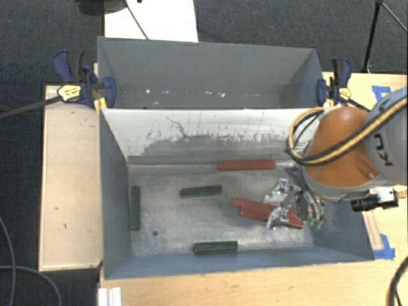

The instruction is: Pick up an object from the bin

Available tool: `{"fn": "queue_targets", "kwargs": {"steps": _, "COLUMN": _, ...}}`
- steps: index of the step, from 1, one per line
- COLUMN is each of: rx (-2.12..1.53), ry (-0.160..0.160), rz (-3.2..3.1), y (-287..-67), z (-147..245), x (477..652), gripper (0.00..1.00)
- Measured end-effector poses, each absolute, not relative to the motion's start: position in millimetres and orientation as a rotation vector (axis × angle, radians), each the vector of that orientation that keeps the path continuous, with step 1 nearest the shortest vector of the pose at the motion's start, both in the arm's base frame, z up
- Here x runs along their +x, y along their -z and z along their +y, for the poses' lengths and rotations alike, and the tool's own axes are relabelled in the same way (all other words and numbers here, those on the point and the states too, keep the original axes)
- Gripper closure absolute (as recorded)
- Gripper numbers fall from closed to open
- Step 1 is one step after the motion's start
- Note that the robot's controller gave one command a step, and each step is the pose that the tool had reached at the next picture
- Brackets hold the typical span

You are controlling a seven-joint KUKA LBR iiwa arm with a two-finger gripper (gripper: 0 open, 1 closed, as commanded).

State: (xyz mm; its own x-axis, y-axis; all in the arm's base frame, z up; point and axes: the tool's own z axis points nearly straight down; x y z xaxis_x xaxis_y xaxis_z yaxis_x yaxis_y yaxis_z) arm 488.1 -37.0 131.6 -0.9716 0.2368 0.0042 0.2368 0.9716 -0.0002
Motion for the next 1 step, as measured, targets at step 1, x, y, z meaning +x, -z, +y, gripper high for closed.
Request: {"fn": "queue_targets", "kwargs": {"steps": 1, "rx": -0.374, "ry": 0.001, "rz": -3.119, "y": -149.4, "z": -37.1, "x": 489.1, "gripper": 1.0}}
